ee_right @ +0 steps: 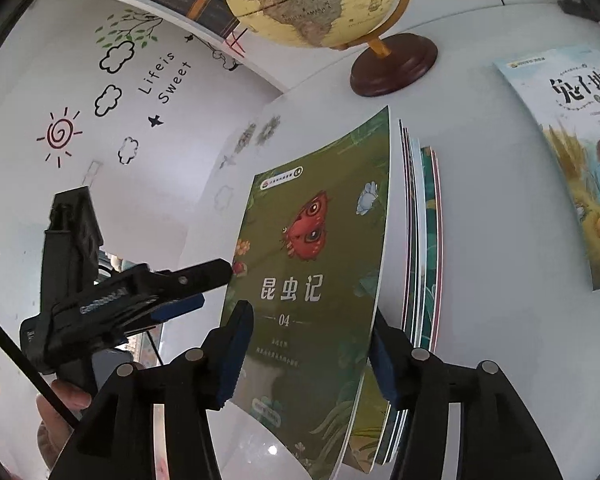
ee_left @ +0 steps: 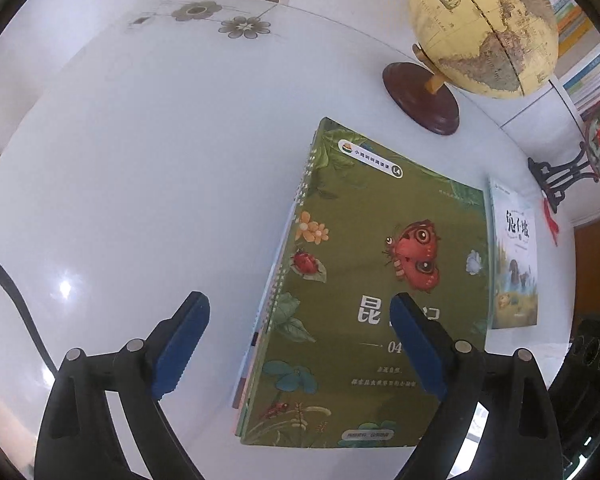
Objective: Organize books
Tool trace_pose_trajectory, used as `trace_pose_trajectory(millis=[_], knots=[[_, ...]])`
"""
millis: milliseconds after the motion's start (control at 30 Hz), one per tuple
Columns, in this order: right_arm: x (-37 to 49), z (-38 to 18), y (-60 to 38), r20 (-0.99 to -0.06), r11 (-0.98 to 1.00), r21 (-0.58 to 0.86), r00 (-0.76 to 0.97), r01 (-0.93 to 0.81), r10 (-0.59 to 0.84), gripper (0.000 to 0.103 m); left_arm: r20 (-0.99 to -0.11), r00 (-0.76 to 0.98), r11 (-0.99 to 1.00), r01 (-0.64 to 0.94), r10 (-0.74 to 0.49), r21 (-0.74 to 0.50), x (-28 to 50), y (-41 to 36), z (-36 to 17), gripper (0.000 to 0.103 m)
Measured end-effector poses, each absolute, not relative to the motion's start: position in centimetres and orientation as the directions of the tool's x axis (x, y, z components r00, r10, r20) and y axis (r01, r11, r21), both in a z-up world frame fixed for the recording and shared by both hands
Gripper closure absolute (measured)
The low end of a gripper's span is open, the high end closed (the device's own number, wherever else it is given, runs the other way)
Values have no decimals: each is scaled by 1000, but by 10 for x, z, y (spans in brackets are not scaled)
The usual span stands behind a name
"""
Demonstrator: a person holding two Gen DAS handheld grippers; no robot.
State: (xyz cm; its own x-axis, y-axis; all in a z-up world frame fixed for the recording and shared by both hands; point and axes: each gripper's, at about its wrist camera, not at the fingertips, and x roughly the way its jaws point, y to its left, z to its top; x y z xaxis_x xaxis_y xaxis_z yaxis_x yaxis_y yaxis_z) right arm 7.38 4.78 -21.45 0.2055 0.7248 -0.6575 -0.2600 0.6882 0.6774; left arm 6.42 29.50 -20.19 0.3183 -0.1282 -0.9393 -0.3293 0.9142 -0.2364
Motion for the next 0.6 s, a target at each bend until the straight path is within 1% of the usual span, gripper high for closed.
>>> trace_pose_trajectory(millis=[133,233,400,500,600], knots=[[75,-212,36,-678,714,653,224,-254,700,49,-938,333,917,-334,-100,-216,65,291,-195,12],[77,-209,21,-687,731,634,249,-253,682,49,-930,351,921,-319,-105,-225,69,281,-189,12],[84,-194,-23,-700,790,561,367,-249,613,49,-914,388,933,-274,-115,-233,82,247,-177,12],[94,-189,-61,-726,850,485,448,-203,521,47,-904,397,939,-223,-159,-263,94,215,-175,12],[106,-193,-101,-745,883,448,490,-138,454,47,-892,392,939,-157,-225,-306,106,175,-176,12]])
